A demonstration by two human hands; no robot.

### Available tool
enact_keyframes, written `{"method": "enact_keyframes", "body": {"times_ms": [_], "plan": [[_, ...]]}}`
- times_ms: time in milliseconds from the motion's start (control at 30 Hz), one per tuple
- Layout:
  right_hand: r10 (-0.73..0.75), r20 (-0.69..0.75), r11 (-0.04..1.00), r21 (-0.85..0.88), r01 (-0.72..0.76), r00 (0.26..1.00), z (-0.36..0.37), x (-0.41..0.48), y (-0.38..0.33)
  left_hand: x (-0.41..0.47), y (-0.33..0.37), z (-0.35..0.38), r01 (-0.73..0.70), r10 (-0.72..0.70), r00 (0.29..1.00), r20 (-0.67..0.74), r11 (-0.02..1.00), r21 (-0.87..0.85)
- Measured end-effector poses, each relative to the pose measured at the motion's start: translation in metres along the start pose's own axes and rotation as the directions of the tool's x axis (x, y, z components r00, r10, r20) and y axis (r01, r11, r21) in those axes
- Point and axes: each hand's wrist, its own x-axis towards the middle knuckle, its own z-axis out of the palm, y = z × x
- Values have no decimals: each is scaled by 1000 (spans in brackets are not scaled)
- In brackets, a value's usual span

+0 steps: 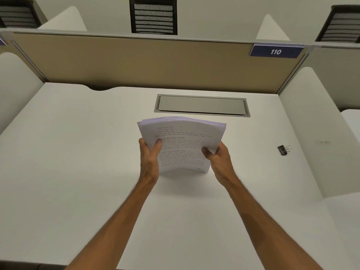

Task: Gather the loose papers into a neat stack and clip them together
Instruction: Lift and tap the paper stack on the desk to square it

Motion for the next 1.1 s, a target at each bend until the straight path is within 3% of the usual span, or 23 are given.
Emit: {"method": "enact_keyframes", "body": {"times_ms": [167,567,800,1100], "plan": [[22,-21,999,27,-22,1000,5,0,0,-5,-2,-4,-56,56,998,4,997,-44],[10,-22,999,51,-9,1000,11,-3,3,-9,-5,-5,-45,46,999,13,997,-62],[28,-3,998,55,-28,1000,7,-1,12,-9,-20,-7,14,-15,1000,22,998,66],[39,13,999,21,-39,999,6,3,22,-8,-30,-10,-56,62,998,-20,975,213]]}}
